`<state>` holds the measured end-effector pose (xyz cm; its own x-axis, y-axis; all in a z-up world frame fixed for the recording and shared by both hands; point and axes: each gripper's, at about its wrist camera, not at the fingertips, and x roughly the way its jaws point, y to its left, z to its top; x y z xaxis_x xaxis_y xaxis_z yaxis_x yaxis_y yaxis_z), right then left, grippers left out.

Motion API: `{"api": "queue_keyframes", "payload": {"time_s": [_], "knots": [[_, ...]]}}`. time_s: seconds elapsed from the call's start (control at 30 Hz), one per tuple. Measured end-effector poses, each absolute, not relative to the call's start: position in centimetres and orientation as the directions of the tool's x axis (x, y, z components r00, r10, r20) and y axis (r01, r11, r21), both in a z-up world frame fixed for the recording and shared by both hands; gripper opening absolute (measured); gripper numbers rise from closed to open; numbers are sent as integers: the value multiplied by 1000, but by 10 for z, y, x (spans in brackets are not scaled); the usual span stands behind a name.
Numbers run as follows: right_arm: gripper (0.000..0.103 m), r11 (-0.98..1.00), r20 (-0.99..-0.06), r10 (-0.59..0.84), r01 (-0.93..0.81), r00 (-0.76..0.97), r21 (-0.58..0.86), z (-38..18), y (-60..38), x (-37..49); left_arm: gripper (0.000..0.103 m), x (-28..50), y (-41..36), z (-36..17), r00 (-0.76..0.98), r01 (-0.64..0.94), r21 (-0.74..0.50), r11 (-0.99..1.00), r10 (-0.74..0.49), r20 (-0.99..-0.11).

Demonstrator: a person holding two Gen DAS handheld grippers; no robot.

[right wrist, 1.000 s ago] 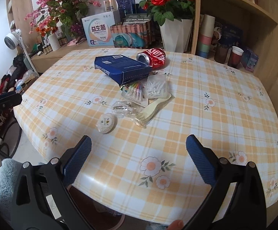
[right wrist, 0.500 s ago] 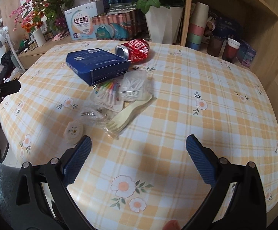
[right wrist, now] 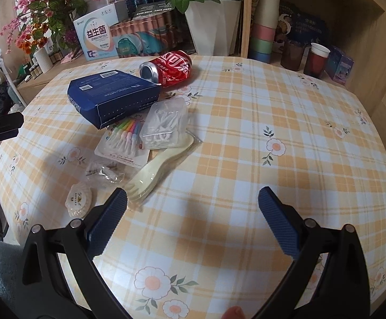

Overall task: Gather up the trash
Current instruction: 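Grasp the blue luckin coffee box with the left tool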

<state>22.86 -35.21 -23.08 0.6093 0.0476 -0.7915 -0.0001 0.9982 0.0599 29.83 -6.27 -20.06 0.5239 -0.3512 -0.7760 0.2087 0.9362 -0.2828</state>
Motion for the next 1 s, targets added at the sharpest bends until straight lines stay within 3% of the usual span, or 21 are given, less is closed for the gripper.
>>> {"api": "queue_keyframes", "payload": {"time_s": [0.13,0.3,0.5,0.7,0.73,0.77,0.8,1.0], "knots": [[97,999,-795,48,-11,605,52,-236,-351,234,88,313,-60,-211,506,156,-331,930,-364,-782],[97,997,-811,47,17,583,71,-247,-356,241,77,345,-65,-222,475,84,-503,860,-479,-738],[97,996,-816,62,14,575,85,-255,-358,241,74,385,-82,-240,459,51,-542,839,-501,-733],[97,996,-803,83,-16,590,91,-254,-354,244,74,410,-80,-271,391,-48,-677,735,-610,-689],[97,995,-802,87,-17,590,96,-254,-354,246,70,411,-81,-272,397,-42,-677,735,-610,-686],[97,995,-802,92,-20,591,99,-253,-353,247,46,412,-82,-272,399,-34,-673,739,-608,-687],[97,995,-801,96,-25,591,101,-253,-351,248,38,412,-84,-273,395,-17,-670,742,-610,-687],[96,991,-776,134,-100,617,92,-240,-327,259,13,395,-81,-247,424,114,-715,689,-685,-593]]}}
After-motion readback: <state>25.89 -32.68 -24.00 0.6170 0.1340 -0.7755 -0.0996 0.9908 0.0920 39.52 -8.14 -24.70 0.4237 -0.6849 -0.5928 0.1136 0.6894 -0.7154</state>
